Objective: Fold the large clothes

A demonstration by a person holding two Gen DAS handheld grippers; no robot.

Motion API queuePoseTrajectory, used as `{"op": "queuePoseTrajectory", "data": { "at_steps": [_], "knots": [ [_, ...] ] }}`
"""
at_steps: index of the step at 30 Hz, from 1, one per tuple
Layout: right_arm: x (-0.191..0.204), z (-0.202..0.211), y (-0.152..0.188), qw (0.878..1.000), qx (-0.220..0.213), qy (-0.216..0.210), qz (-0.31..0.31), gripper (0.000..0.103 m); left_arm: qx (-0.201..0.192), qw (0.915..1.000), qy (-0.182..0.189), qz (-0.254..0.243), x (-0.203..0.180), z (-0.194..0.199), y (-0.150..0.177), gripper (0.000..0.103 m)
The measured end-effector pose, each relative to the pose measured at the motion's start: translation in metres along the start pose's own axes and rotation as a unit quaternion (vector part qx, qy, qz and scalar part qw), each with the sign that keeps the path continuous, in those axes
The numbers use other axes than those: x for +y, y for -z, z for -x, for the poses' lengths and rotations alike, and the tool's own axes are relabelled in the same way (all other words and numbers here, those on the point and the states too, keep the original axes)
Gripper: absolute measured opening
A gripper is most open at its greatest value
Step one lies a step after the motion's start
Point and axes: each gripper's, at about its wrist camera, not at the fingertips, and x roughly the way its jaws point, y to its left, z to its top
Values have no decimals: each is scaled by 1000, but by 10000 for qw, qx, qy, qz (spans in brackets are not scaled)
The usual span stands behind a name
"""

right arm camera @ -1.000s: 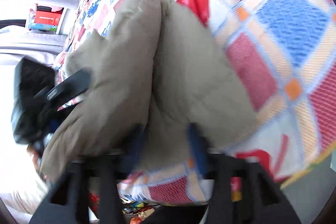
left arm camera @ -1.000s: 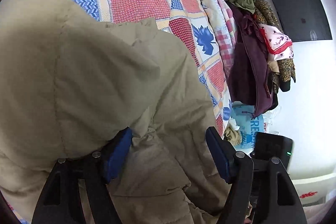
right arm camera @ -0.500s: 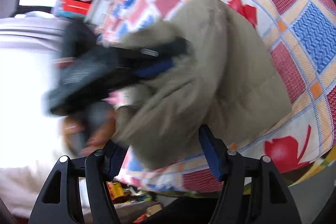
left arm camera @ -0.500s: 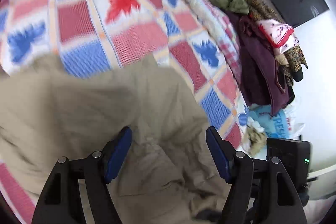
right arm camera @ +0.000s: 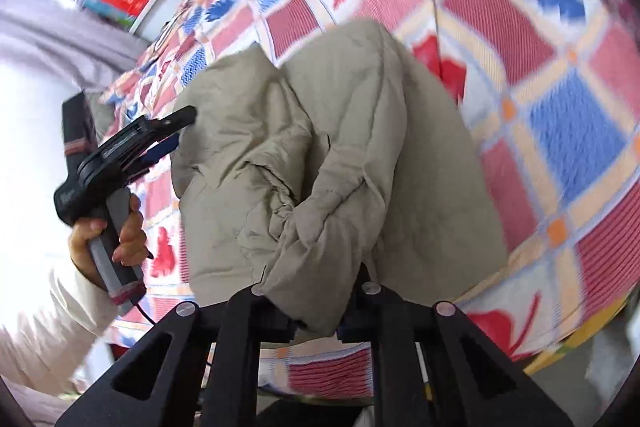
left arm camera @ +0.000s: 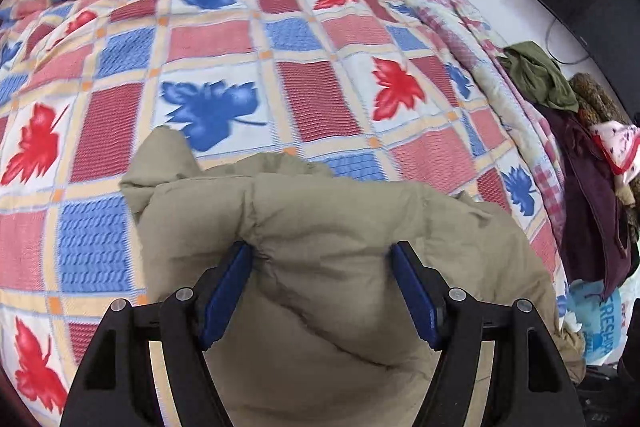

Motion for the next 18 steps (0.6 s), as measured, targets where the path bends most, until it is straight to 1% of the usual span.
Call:
{"op": "queuePoseTrajectory", "data": {
  "at_steps": [2, 4, 7, 10, 13, 15, 16, 18],
  "knots": [
    [-9, 3, 1, 9998, 12, 198, -50, 13, 21, 9999, 147, -55, -14, -10, -1, 73],
    [-27, 2, 5, 9988, 78, 370, -309, 13, 86, 9995, 283, -127, -34, -24, -3, 73],
    [-55, -6, 16, 9958, 139, 542, -730, 13, 219, 9989, 348, -232, -56, -46, -3, 73],
    [-83, -25, 27, 9931, 232, 388, -1086, 13, 318, 9986, 214, -362, -68, -63, -1, 73],
    [-95, -37, 28, 9922, 269, 252, -1189, 14, 374, 9984, 111, -421, -71, -70, -1, 73],
    [-99, -33, 24, 9898, 372, 72, -1375, 15, 408, 9982, 94, -424, -68, -71, 0, 73],
    [-101, -28, 24, 9889, 408, 22, -1428, 21, 418, 9982, 88, -422, -67, -72, 0, 73],
    [-103, -8, 20, 9889, 381, 128, -1429, 35, 425, 9982, 87, -418, -65, -71, 0, 73]
  ]
}}
